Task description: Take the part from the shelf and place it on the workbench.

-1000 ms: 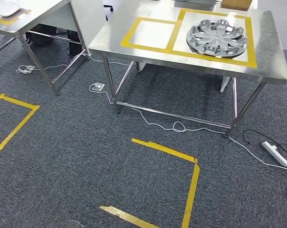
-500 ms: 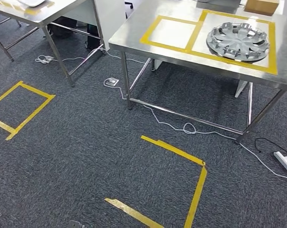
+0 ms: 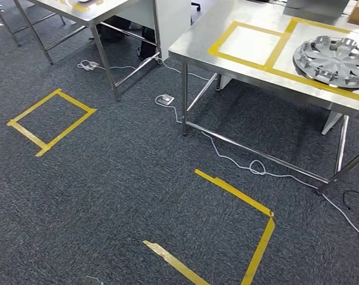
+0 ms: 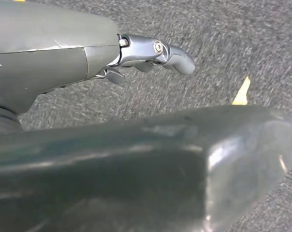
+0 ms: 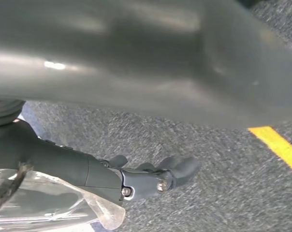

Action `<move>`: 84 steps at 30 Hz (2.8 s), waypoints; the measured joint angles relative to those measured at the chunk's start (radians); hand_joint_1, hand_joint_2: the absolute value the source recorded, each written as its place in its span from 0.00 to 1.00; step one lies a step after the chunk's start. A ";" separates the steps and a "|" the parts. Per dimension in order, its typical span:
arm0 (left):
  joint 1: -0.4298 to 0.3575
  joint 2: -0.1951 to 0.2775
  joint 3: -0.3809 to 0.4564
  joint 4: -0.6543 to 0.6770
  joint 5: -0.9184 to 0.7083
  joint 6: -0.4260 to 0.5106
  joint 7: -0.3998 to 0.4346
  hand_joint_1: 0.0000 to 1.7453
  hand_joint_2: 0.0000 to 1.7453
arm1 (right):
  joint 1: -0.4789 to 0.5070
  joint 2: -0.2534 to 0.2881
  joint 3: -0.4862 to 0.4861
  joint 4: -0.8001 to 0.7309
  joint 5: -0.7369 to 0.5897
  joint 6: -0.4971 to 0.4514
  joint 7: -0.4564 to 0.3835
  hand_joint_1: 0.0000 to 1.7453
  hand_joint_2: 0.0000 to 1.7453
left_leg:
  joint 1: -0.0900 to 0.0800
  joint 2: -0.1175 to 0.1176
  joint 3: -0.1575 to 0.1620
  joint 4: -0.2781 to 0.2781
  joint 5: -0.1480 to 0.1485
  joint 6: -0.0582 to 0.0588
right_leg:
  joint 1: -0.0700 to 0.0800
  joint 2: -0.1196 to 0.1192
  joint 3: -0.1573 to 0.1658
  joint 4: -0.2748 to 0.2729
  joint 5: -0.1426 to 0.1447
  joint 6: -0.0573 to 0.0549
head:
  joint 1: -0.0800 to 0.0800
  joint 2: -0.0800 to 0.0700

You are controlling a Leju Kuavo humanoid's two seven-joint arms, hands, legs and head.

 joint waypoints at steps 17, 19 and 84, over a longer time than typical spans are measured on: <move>0.001 0.000 -0.002 0.000 0.001 -0.005 -0.002 0.00 0.00 | -0.003 -0.001 0.003 0.004 0.008 -0.002 -0.004 0.00 0.00 | 0.003 0.154 0.031 -0.005 -0.032 -0.002 | 0.007 -0.191 -0.004 0.006 -0.004 0.010 | -0.008 0.000; 0.000 0.001 -0.002 0.001 0.003 -0.005 -0.002 0.00 0.00 | -0.004 -0.001 0.004 0.006 0.010 -0.002 -0.006 0.00 0.00 | 0.006 0.132 0.023 -0.011 -0.020 0.014 | 0.003 -0.137 -0.032 0.072 -0.060 0.019 | -0.006 0.000; -0.002 0.000 -0.012 0.004 0.019 0.011 -0.007 0.00 0.00 | -0.002 -0.008 0.023 0.025 0.051 -0.014 -0.012 0.00 0.00 | 0.001 0.068 0.058 -0.012 -0.049 0.028 | -0.011 -0.076 -0.178 0.307 -0.108 0.038 | -0.005 0.000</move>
